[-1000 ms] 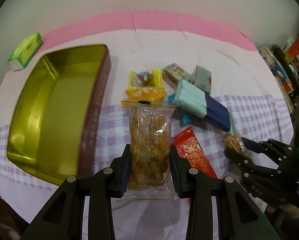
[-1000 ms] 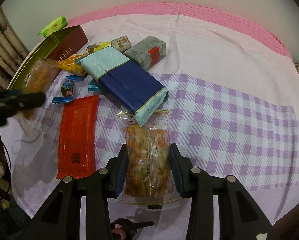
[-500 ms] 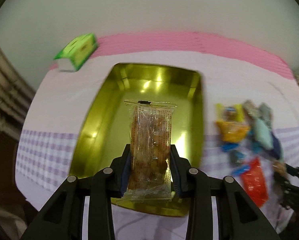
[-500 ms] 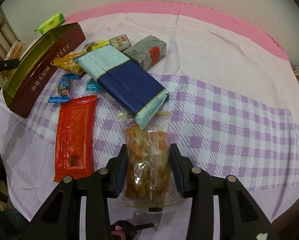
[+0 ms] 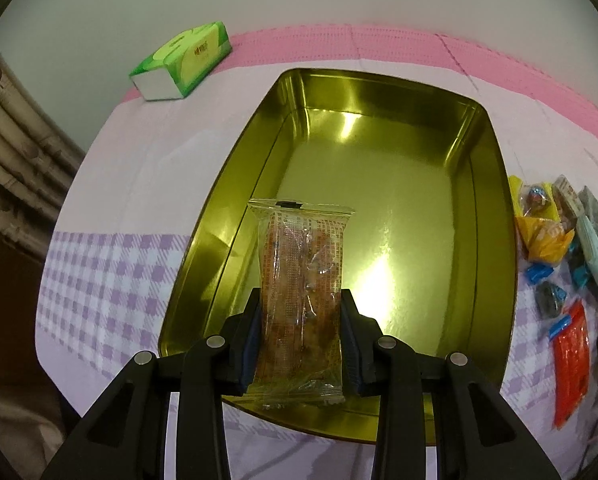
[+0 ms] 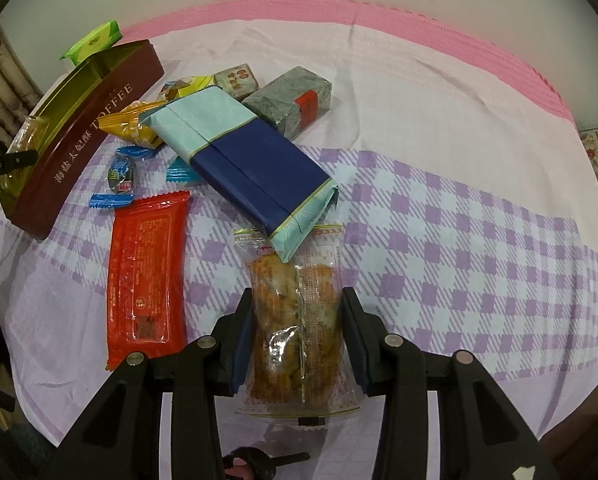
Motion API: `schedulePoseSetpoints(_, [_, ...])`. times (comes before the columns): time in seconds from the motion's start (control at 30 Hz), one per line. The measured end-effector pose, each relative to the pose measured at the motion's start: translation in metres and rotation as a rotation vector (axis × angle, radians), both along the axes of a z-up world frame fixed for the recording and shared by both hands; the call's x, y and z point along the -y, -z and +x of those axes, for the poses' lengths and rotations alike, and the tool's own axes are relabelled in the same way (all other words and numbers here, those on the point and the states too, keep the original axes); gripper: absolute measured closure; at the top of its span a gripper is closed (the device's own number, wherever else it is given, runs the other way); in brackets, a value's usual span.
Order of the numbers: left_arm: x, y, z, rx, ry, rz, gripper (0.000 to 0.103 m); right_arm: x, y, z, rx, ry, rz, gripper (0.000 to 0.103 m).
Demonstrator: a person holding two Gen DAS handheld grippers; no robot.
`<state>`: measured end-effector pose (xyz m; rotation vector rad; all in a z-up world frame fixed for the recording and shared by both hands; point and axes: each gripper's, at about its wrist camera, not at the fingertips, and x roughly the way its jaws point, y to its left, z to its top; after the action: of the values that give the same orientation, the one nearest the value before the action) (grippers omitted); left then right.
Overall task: Organize snacks
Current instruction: 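Carry the brittle bag into the tin and open the left tool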
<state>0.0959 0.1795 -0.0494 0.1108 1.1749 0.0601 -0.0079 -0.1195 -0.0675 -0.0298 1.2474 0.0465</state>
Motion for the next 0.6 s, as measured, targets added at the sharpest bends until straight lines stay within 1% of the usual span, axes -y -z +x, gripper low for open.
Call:
schedulePoseSetpoints(0.07, [-0.003, 0.004, 0.001, -0.006, -0.006, -0.006, 0.066, 0.000, 0.000, 0.000, 0.000, -0.001, -0.001, 0.063])
schedulePoseSetpoints(0.27, [-0.002, 0.012, 0.001, -0.021, -0.008, 0.012, 0.066, 0.000, 0.000, 0.000, 0.002, 0.000, 0.001, 0.063])
schedulePoseSetpoints(0.43, [0.002, 0.021, 0.000, -0.043, -0.007, 0.015, 0.066, 0.001, 0.000, 0.001, 0.001, -0.001, -0.002, 0.065])
schedulePoseSetpoints(0.6, [0.006, 0.023, 0.000, -0.044, -0.008, 0.032, 0.066, 0.000, -0.001, 0.001, 0.001, -0.008, -0.009, 0.067])
